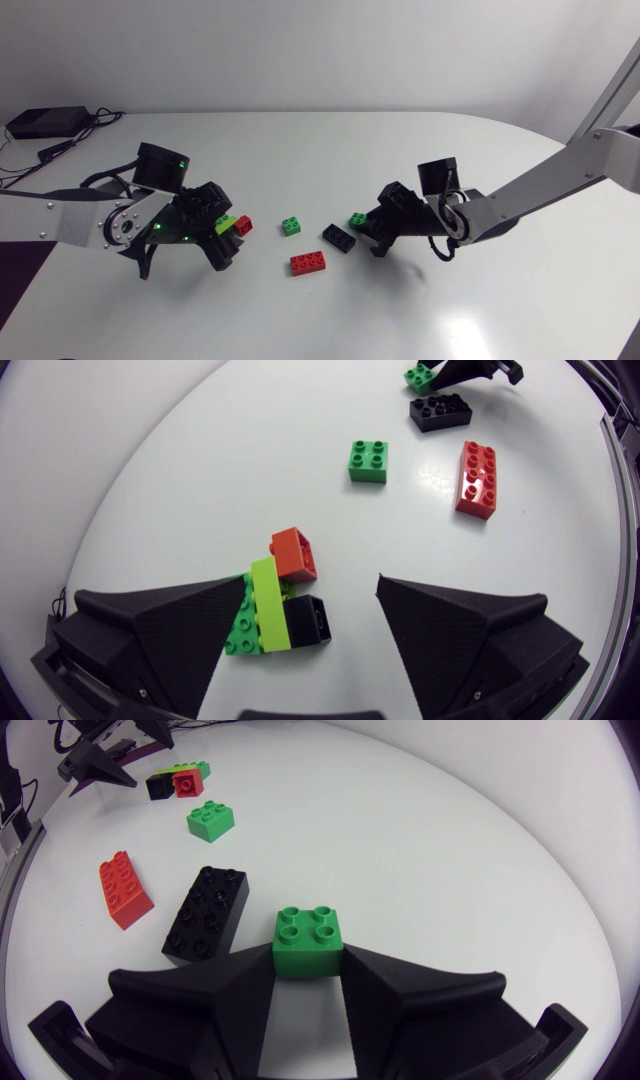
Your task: Separate the duplo bricks
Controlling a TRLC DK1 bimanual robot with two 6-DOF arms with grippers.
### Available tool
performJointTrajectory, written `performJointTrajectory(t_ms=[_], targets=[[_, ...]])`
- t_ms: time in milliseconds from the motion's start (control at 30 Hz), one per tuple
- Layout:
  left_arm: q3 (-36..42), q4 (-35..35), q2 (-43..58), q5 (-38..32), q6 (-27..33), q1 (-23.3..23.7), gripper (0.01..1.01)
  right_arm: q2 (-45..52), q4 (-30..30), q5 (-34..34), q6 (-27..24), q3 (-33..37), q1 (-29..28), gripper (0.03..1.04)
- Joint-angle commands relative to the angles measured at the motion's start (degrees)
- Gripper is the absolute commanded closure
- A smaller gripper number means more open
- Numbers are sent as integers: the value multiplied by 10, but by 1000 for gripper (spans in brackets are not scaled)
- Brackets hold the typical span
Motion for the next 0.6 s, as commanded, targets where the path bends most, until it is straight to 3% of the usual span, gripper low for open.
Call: performJointTrajectory(t_ms=[0, 100, 133, 267, 567], targets=[[-17, 2, 3, -8, -19, 8, 111, 16, 3, 14, -9, -14, 6, 513], [-17, 19, 22, -20, -26, 19, 111, 12, 2, 22, -14, -18, 9, 208], [-17, 25, 29, -27, -29, 23, 111, 9, 2, 24, -15, -22, 9, 169], [-18, 31, 37, -31, -34, 37, 111, -12, -2, 30, -22, -33, 12, 108], [-16, 34, 37, -42, -45, 63, 111, -99, -59, 33, -33, -44, 6, 93]])
